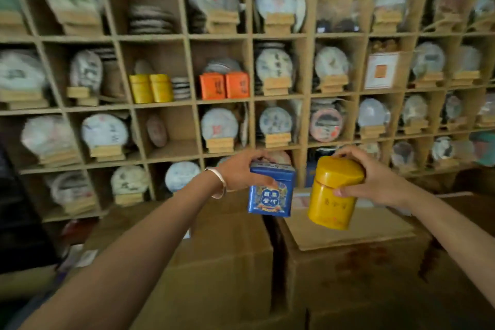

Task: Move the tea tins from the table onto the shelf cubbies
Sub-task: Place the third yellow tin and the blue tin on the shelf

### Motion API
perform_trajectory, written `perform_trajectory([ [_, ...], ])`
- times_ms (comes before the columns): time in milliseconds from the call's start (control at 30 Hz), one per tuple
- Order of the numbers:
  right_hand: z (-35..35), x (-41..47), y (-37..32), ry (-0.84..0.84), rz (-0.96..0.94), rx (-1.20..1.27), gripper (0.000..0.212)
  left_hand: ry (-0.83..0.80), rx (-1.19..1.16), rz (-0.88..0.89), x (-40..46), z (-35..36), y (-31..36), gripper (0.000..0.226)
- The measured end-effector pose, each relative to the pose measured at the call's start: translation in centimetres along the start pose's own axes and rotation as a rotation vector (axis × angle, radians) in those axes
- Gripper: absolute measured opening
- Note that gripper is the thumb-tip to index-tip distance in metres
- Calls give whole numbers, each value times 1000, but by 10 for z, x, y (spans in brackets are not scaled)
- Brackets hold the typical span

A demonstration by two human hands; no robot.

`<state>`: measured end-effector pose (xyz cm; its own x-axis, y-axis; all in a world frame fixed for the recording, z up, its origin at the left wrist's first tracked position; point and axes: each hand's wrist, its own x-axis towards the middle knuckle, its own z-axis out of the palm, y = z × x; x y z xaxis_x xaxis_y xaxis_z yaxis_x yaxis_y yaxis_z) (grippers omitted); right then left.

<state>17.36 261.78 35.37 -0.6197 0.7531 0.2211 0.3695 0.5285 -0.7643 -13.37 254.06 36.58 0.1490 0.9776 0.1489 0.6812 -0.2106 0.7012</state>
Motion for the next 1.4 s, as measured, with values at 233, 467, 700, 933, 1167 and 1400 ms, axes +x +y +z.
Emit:
perform_trajectory([
  [233,92,159,-71,-228,-227,34,64,196,147,-169,-51,-123,-73,52],
  [467,148,306,-124,-321,-403,59,60,399,206,-259,-58,-222,-125,49],
  [700,181,431,-169,-385,-503,-90,60,489,164,-293,-32,-295,-173,53],
  [933,213,532,-209,-348,-536,-234,63,462,183,-257,8,-365,-235,53],
  [1167,232,623,-236,-264,-458,-328,62,414,197,-185,54,-454,-298,68],
  [1400,240,686,-259,-154,-409,-427,64,432,150,-90,90,-532,-342,46],
])
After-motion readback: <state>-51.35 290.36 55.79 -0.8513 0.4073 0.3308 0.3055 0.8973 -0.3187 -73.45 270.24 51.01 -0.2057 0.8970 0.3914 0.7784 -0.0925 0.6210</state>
